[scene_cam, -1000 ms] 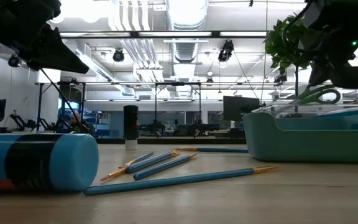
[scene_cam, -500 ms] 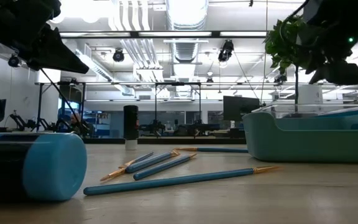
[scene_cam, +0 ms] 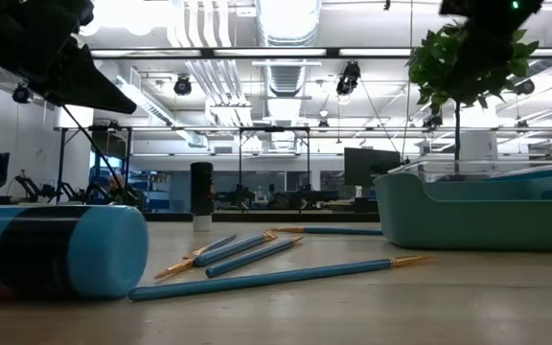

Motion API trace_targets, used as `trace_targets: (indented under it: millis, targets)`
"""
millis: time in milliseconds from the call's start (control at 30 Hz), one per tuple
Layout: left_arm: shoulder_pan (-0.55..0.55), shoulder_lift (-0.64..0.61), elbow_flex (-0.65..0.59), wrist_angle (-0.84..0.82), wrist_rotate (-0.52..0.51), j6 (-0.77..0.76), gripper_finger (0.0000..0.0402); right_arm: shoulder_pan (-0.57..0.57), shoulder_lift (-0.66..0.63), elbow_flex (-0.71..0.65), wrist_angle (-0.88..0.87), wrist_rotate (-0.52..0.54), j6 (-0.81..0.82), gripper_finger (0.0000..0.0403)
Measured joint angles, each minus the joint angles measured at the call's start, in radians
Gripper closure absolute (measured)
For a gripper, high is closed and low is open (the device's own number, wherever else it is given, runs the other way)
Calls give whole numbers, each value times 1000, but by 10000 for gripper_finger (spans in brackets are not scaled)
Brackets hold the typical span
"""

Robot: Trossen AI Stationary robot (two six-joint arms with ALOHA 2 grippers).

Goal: Pick & Place Paint Supplies
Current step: Put the red paint bottle into the green bin

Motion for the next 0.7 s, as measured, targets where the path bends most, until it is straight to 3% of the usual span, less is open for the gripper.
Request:
trace_targets:
  millis: [100,300,500,700]
  targets:
    - [0,0,0,-2,0,0,340,0,8,21,83,-125,-46,232]
    - [0,0,0,-8,0,0,340,0,33,39,96,-213,-40,232]
    - [0,0,0,-10,-3,49,340,7,49,15,150,-394,7,232]
    - [0,0,0,-8,-42,72,340,69,52,-29,322,-447,21,232]
